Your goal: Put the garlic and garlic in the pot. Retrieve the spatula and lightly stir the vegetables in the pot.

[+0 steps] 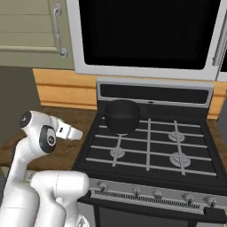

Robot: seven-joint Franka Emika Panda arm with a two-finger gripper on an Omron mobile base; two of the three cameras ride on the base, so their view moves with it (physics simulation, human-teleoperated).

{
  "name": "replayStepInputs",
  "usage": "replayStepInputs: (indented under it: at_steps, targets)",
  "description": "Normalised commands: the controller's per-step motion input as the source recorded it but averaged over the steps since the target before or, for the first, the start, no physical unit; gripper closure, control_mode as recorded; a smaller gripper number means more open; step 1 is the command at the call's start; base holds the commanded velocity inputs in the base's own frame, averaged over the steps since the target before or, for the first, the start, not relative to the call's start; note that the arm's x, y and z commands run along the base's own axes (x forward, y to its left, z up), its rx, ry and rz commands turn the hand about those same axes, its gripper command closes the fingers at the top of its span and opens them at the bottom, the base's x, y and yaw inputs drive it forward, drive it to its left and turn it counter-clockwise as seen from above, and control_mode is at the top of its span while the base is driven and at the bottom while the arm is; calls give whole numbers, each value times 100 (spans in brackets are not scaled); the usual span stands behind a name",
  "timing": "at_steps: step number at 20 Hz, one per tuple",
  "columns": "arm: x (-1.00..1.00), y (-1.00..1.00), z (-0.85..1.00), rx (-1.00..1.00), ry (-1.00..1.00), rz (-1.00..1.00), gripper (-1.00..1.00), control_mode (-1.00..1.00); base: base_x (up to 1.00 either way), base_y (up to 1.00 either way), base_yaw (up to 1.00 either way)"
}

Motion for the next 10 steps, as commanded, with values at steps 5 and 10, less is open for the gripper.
replayStepInputs:
  at_steps: [5, 10]
  targets:
    - [83, -67, 70, 0, -3, -6, 100, -100, 0, 0, 0]
    - [90, -41, 48, 0, -4, 0, 100, -100, 0, 0, 0]
